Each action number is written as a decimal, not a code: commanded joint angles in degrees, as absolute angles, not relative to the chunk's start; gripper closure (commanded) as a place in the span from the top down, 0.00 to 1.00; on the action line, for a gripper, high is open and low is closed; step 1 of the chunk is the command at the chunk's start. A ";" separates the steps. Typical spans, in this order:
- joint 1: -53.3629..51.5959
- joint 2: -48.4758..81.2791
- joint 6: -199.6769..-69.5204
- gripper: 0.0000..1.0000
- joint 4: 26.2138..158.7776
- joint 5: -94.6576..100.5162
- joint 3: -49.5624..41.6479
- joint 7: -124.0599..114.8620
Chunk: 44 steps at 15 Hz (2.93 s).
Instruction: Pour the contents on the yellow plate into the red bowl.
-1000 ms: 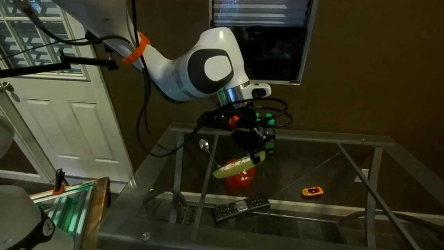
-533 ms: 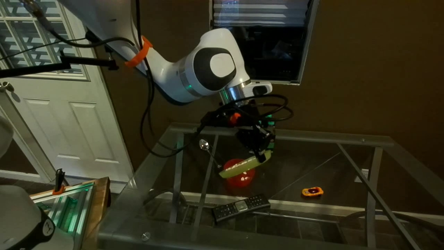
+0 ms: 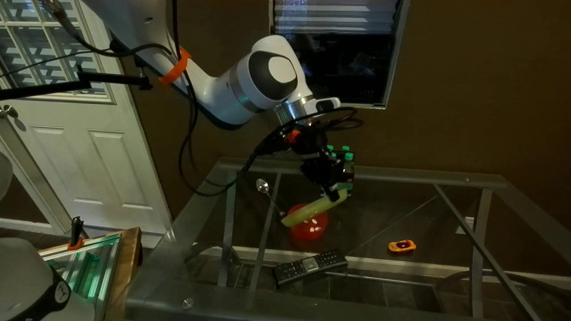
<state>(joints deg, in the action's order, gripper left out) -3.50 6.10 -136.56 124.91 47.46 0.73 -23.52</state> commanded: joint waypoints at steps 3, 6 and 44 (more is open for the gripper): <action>-5.50 6.87 -130.96 0.01 122.82 52.44 1.50 -27.82; -5.99 7.17 -128.95 0.01 122.23 54.02 1.95 -29.18; -11.72 18.62 -101.09 0.01 105.46 49.88 5.41 -33.15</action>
